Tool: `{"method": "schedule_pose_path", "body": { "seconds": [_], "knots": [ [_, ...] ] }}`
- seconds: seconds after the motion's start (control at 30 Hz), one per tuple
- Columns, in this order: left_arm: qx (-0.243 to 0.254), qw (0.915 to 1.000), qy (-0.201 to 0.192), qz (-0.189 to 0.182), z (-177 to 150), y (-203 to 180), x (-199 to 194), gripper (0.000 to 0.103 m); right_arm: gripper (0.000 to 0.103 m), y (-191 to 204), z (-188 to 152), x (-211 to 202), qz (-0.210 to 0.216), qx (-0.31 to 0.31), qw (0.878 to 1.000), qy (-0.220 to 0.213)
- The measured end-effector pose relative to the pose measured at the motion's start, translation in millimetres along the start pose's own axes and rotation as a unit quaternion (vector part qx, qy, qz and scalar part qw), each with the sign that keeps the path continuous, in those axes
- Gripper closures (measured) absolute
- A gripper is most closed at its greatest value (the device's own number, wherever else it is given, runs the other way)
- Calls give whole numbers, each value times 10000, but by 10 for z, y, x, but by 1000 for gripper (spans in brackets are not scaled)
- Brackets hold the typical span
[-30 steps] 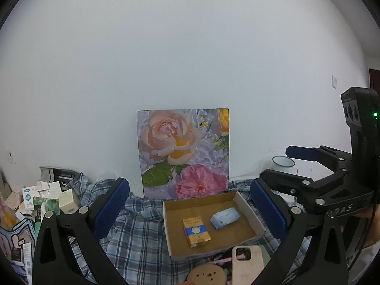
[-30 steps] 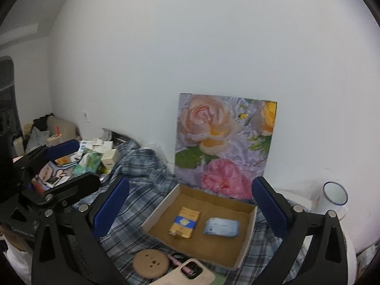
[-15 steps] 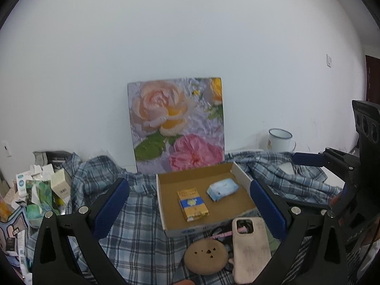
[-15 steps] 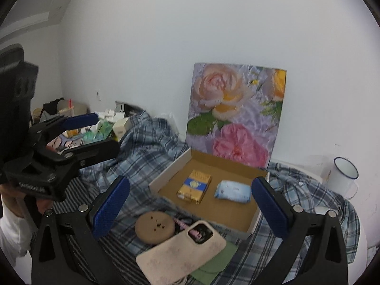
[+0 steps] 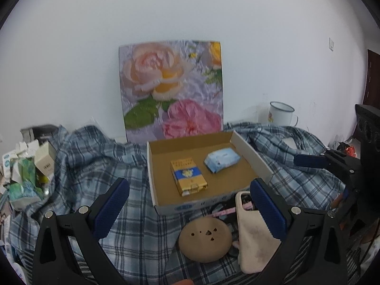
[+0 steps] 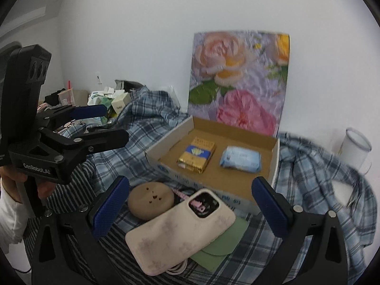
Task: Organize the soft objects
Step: 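Move the right gripper to the beige phone case and close on it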
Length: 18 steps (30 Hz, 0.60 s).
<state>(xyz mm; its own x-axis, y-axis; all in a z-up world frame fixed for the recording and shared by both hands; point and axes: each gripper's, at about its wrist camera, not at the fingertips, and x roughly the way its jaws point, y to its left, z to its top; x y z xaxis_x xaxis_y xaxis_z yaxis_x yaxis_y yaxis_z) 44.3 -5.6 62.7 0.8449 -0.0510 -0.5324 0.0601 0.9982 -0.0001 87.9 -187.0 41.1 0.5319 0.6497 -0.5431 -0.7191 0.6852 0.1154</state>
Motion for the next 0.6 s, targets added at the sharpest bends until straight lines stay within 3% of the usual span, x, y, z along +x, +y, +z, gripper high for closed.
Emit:
{"method": "schedule_pose_path", "body": {
  "seconds": [0.5,0.6],
  "knots": [
    [-380,9935,1046,-227,-374,199,531,0,1,-233,-331,530,35,395,9937,1044],
    [-221,9918,1257,-55,-433,182,618,0,1,-233,-365,560,58,402,9924,1166]
  ]
}}
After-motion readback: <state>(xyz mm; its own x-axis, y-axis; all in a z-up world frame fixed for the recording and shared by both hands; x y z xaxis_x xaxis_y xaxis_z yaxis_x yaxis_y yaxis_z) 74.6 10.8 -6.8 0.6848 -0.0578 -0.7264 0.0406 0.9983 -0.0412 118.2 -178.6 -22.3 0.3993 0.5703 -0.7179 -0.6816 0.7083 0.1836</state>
